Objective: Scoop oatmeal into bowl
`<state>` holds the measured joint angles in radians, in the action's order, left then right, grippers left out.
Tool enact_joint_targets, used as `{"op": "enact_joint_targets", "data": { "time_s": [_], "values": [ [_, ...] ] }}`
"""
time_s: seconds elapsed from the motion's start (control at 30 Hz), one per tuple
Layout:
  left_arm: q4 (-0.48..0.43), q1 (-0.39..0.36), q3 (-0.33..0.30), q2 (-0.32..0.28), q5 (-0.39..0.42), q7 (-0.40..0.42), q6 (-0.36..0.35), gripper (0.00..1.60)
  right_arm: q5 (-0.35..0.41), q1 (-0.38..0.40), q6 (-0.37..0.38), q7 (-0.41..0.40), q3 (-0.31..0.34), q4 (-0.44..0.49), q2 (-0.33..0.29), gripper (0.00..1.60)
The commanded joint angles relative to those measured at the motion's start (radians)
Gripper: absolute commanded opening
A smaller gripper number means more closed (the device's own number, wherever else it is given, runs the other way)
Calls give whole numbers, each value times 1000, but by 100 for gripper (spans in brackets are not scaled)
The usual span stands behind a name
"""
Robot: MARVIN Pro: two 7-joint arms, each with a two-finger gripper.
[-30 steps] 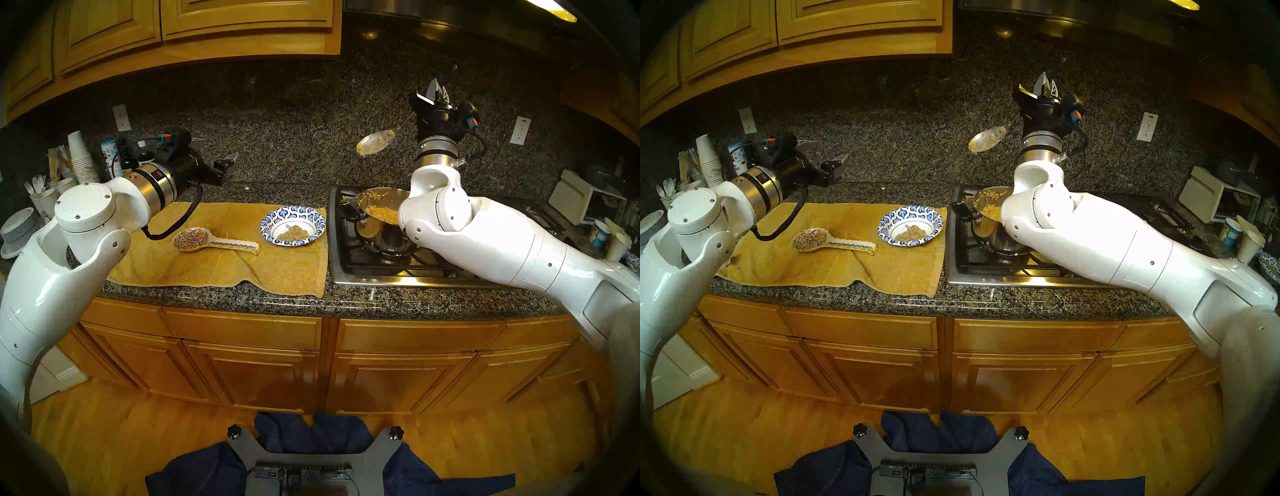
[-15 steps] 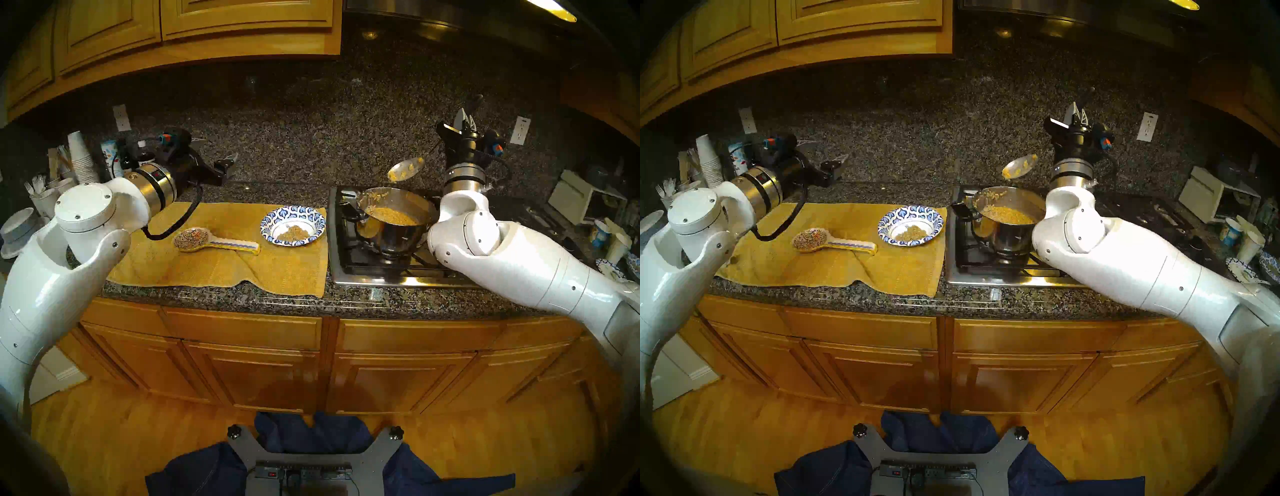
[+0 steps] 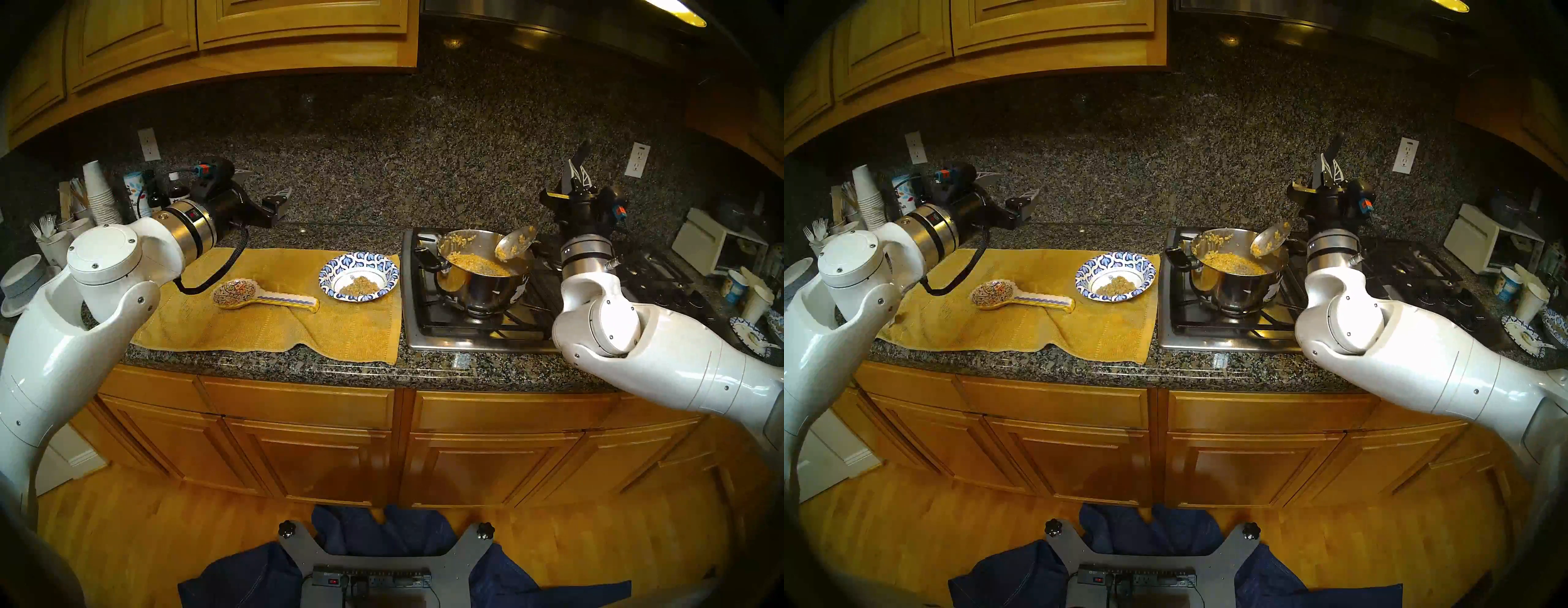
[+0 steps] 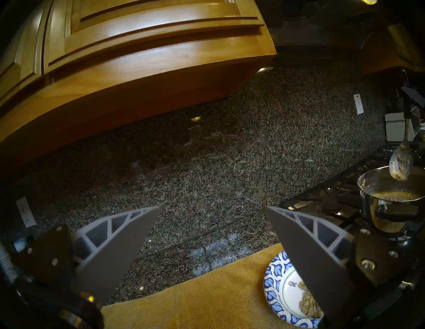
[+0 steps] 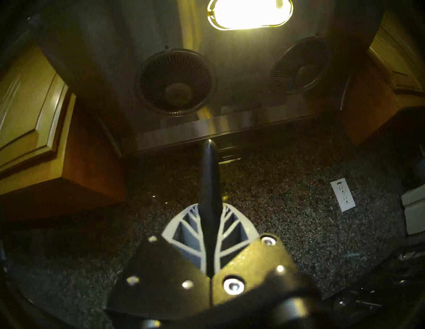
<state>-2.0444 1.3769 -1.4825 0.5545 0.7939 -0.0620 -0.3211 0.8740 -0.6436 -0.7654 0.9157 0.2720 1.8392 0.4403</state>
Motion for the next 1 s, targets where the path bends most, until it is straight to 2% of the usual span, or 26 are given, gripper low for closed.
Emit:
{"op": "enact_joint_targets", "data": {
  "time_s": [0.0,0.17,0.7,0.97],
  "values": [
    [-12,-34,-23,0,-3,4,23,160,-61,28,19,-62,2,45,-71,0],
    [-12,-34,-22,-1,-2,5,25,160,-76,35,35,-77,-3,40,-46,0],
    [-12,-34,-22,-2,-1,4,24,160,-140,72,91,-121,-7,-36,118,0],
    [-12,-34,-22,-3,-1,4,26,160,-180,70,97,-137,-14,-68,129,0]
  ]
}}
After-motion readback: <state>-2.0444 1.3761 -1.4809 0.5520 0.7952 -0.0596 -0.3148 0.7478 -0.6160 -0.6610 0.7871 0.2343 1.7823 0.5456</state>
